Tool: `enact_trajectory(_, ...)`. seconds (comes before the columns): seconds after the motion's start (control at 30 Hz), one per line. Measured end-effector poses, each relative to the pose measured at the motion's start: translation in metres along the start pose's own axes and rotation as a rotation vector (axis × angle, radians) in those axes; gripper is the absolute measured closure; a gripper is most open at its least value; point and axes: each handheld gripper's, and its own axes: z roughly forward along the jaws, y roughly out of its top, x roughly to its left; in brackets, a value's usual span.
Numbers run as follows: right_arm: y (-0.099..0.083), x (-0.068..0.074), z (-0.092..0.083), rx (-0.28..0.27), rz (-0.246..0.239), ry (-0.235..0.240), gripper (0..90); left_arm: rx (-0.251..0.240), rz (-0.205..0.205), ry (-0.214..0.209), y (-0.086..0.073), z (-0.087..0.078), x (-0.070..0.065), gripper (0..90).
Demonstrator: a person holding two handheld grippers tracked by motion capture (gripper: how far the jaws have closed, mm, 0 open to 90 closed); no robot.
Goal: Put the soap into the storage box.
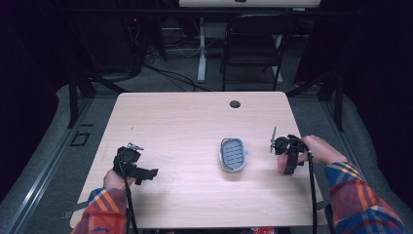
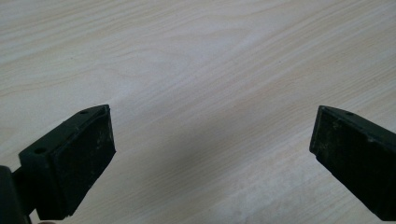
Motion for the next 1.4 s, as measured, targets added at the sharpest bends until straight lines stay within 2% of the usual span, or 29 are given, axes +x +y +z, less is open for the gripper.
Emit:
enact_trajectory(0.23,0.002,-0.002,0.002,0.010,-0.015,0.005,11.6,0.006,0.005,-0.003,0.000,0.000,0.000,0.1)
enact_trajectory(0.6,0.006,-0.002,0.006,0.026,-0.006,-0.014,12.6,0.021,0.013,0.000,0.000,0.002,-0.001,0.1)
enact_trajectory(0.77,0.009,-0.003,0.008,0.055,-0.001,-0.037,12.6,0.018,0.012,-0.002,0.000,0.002,-0.001,0.1)
enact_trajectory(1.03,0.009,-0.004,0.009,0.051,-0.001,-0.051,12.8,0.020,0.017,0.001,0.000,0.002,-0.001,0.2)
enact_trajectory(1.27,0.007,-0.004,0.002,0.064,-0.013,-0.069,12.9,0.022,0.015,0.000,0.000,0.002,-0.001,0.1)
enact_trajectory(1.4,0.003,-0.006,-0.007,0.039,-0.006,-0.066,13.0,0.027,0.022,0.000,0.000,0.002,-0.002,0.1)
